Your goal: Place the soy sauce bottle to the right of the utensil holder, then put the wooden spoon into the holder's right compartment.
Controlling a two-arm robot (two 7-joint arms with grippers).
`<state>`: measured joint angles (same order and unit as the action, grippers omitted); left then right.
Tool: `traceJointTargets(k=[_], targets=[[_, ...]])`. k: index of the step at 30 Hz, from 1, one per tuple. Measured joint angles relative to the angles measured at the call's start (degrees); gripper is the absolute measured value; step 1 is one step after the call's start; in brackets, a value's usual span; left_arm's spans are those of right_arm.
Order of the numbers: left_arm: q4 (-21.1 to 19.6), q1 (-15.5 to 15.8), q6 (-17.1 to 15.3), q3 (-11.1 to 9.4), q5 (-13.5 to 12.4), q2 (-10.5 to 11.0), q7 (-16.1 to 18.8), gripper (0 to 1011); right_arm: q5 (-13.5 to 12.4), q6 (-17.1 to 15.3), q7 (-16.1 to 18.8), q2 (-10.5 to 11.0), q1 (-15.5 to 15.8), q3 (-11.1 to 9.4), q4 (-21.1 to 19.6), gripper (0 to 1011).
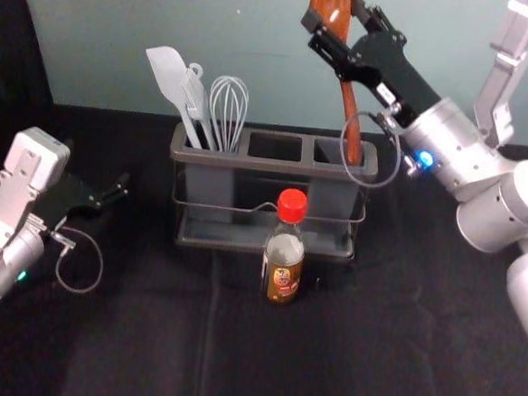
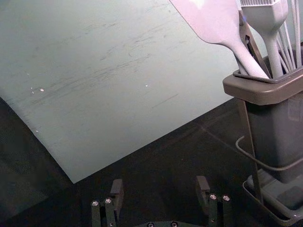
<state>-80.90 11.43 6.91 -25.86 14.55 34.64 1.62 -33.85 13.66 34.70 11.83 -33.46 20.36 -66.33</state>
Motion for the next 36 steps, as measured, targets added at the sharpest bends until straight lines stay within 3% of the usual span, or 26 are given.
traceJointTargets(k=[17,36], targets=[[0.0,0.0,0.0,0.0,0.0,0.0,0.0,1005,-1.5,2.8,4.3,-1.4,-1.1,0.5,7.1,836],[0.0,0.0,0.0,0.0,0.0,0.0,0.0,1005,-1.4,-0.3,4.1,1.6,3.9,1.5,3.3,836]])
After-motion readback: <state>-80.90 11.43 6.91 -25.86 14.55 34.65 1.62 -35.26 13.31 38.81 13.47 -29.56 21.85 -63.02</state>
